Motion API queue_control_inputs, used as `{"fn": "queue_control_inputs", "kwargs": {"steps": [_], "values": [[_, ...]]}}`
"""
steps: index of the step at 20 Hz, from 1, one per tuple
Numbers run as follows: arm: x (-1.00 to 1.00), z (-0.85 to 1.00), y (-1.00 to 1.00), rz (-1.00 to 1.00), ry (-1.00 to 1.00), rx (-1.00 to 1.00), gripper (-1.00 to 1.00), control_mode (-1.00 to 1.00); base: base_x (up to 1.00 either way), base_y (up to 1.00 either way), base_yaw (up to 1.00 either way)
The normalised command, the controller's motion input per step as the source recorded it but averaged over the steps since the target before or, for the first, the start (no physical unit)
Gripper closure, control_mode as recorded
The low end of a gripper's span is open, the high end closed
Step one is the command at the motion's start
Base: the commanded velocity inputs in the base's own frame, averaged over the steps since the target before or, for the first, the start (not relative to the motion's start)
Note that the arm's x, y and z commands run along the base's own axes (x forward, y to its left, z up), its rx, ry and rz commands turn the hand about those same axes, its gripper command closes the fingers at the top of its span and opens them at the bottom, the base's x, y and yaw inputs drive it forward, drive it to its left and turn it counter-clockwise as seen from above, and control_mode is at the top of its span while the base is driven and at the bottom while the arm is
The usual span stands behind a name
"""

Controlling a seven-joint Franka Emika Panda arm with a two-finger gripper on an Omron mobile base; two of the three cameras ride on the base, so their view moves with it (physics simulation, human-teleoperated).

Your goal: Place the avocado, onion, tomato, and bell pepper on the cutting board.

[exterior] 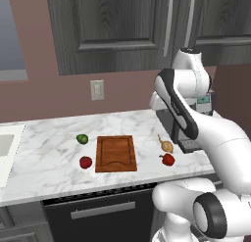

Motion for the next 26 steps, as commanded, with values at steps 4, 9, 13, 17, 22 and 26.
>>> {"fn": "queue_control_inputs", "kwargs": {"steps": [4,9,13,17,22,26], "values": [[-0.08,-0.12,-0.01,0.00,0.00,0.00,-1.00,-1.00,0.00,0.00,0.00],[-0.21,-0.29,-0.02,0.00,0.00,-0.02,-1.00,-1.00,0.00,0.00,0.00],[-0.16,-0.46,-0.04,0.00,0.06,-0.02,-1.00,-1.00,0.00,0.00,0.00],[-0.13,-0.44,-0.14,0.00,0.04,0.01,-1.00,-1.00,0.00,0.00,0.00],[0.00,-0.43,-0.12,0.00,0.08,0.05,-1.00,-1.00,0.00,0.00,0.00],[0.02,-0.41,-0.06,0.00,0.11,0.03,-1.00,-1.00,0.00,0.00,0.00]]}}
